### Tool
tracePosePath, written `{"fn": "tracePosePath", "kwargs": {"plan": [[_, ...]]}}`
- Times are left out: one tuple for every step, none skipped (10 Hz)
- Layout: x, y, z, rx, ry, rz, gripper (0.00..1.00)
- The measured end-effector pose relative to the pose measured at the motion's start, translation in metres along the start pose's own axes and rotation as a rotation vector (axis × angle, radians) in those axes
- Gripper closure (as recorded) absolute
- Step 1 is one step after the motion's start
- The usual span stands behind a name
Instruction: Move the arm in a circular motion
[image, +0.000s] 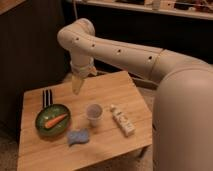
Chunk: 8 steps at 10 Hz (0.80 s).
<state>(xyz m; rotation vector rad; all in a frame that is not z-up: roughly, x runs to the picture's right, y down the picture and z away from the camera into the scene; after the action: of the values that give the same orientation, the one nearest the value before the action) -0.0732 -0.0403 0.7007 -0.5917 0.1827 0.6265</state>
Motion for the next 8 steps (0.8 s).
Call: {"fn": "tracePosePath", "kwargs": {"plan": [[0.011, -0.02, 0.011, 0.002, 0.018, 0.039, 0.2], [0.036, -0.046, 0.024, 0.005, 0.046, 0.096, 0.2], [0.061, -0.064, 0.033, 0.008, 0.07, 0.149, 0.2], [0.08, -0.074, 0.039, 0.01, 0.089, 0.188, 0.2], [0.104, -0.082, 0.046, 0.012, 0.112, 0.232, 0.2], [0.14, -0.089, 0.055, 0.009, 0.149, 0.296, 0.2], [0.159, -0.093, 0.059, 0.009, 0.163, 0.331, 0.2], [0.182, -0.094, 0.064, 0.009, 0.18, 0.366, 0.2]]}}
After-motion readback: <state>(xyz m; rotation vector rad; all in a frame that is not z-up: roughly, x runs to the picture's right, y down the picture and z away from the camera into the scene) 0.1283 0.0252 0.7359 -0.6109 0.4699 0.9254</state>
